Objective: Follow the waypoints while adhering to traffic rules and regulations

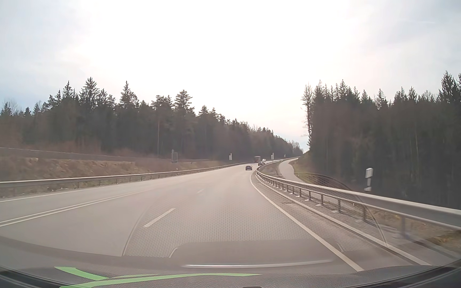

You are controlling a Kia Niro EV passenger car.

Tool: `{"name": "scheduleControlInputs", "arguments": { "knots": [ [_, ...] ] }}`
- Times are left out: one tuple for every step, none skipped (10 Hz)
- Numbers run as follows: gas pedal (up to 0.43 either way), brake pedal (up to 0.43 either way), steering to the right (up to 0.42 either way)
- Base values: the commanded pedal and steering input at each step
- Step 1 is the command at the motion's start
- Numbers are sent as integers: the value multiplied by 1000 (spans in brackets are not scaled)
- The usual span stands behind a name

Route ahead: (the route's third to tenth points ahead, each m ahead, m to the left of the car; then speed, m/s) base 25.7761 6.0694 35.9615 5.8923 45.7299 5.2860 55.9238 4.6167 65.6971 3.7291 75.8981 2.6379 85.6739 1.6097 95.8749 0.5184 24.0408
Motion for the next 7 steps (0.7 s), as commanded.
{"name": "scheduleControlInputs", "arguments": {
  "knots": [
    [209, 0, 10],
    [209, 0, 10],
    [220, 0, 10],
    [220, 0, 9],
    [228, 0, 9],
    [228, 0, 8],
    [240, 0, 8]
  ]
}}
